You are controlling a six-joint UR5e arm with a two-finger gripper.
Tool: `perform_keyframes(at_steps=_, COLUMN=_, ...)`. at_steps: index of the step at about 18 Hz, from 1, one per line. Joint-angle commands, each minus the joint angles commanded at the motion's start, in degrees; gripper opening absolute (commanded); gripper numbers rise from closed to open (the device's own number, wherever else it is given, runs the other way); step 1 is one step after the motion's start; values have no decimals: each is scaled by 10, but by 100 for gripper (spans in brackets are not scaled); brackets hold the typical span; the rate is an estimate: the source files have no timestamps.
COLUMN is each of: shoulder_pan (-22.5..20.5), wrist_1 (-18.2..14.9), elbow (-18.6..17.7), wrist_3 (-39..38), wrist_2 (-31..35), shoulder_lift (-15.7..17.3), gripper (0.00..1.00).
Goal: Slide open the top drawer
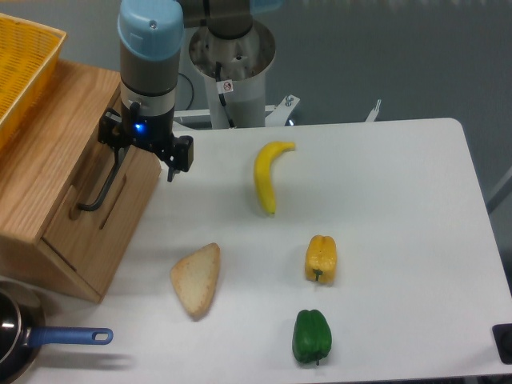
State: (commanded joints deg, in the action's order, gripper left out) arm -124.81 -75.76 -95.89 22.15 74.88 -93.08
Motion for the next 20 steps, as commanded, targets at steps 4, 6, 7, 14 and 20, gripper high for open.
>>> perform_keyframes(at_steps=4, shoulder_pan=4, wrist_1=1, elbow=0, wrist_3=-6, wrist_2=-3, shoulder_lift=0, gripper=100)
perform_keyframes(at_steps=6, shoulder_pan=8, wrist_1=1, elbow=0, wrist_3=-6, wrist_2=-3, shoulder_lift=0, gripper=100)
perform_keyframes(at_steps=7, shoulder_pan=8, wrist_1=1, elbow=0, wrist_3=-7, wrist_2=-3, shoulder_lift=-1, gripper=100)
perform_keyframes(at_steps=14, shoulder_pan=8, wrist_1=1, elbow=0, wrist_3=-10, wrist_2=-2, shoulder_lift=-5, gripper=100)
perform_keyframes(at_steps=20, shoulder_pan=8, wrist_1=1, elbow=0, wrist_3=-11, wrist_2=-1, shoulder_lift=-11, gripper=100)
